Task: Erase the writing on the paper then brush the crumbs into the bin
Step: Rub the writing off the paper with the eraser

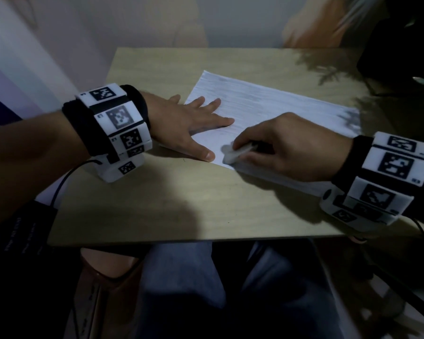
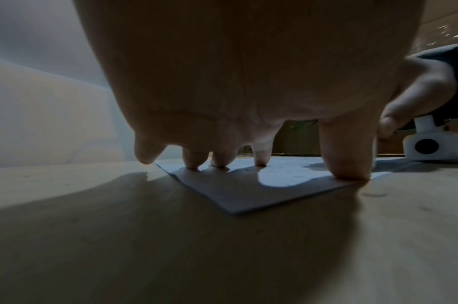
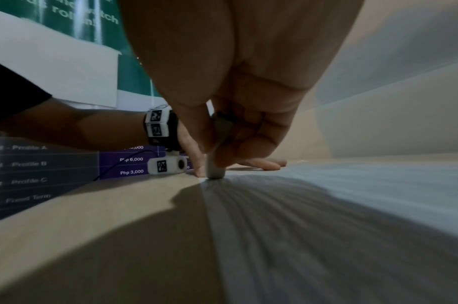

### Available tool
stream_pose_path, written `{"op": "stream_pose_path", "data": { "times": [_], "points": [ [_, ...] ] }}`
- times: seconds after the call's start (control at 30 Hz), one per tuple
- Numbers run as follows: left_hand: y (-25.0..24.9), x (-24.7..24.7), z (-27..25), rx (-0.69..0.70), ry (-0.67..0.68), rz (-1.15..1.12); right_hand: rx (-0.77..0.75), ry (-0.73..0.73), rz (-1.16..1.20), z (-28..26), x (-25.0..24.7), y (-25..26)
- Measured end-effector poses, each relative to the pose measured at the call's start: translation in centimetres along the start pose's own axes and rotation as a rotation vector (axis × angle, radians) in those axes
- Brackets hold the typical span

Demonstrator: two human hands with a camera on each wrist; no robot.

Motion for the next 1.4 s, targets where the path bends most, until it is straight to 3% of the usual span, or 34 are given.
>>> {"op": "stream_pose_path", "data": {
  "times": [0.13,0.27,0.43,0.53,0.6,0.77,0.9,1.07,1.2,1.33,1.4],
  "points": [
    [0.0,0.1,0.1,0.002,0.002,0.008,0.067,-0.067,-0.038,0.6,-0.9,-1.4],
    [0.1,0.0,0.0,0.003,-0.005,-0.006,-0.087,-0.012,-0.041,-0.3,0.4,0.7],
    [0.0,0.0,0.0,0.000,-0.009,-0.002,0.014,-0.061,-0.023,0.5,-0.9,-1.0],
    [0.1,0.0,0.0,0.000,-0.017,-0.006,-0.078,-0.065,-0.112,0.2,0.2,0.0],
    [0.1,0.0,0.1,0.000,-0.015,-0.008,-0.142,-0.015,-0.051,-0.4,0.9,1.0],
    [0.0,0.0,0.0,0.001,-0.014,-0.010,-0.045,-0.071,-0.074,0.4,-0.2,-0.2],
    [0.0,0.0,-0.1,-0.006,-0.008,-0.017,-0.178,-0.014,-0.051,-0.4,0.7,1.2],
    [-0.1,-0.1,-0.1,-0.015,-0.012,-0.014,-0.089,-0.059,-0.072,0.4,-0.2,0.1],
    [0.0,-0.1,-0.2,-0.022,-0.005,-0.018,-0.195,-0.023,-0.084,0.0,1.0,1.3],
    [0.0,-0.1,-0.2,-0.016,-0.003,-0.023,-0.113,-0.080,-0.054,0.5,0.1,0.7],
    [-0.1,-0.1,-0.2,-0.012,-0.008,-0.030,-0.147,-0.066,-0.099,0.3,0.5,1.1]
  ]
}}
Point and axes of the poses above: each hand's wrist, its own z-axis towards the middle knuckle, its own x-axis out of the palm, y = z × x, the point moved 7 cm from there along z, towards the middle knuckle, and after that the axes turned 10 degrees about x, right-handed, at the moved point
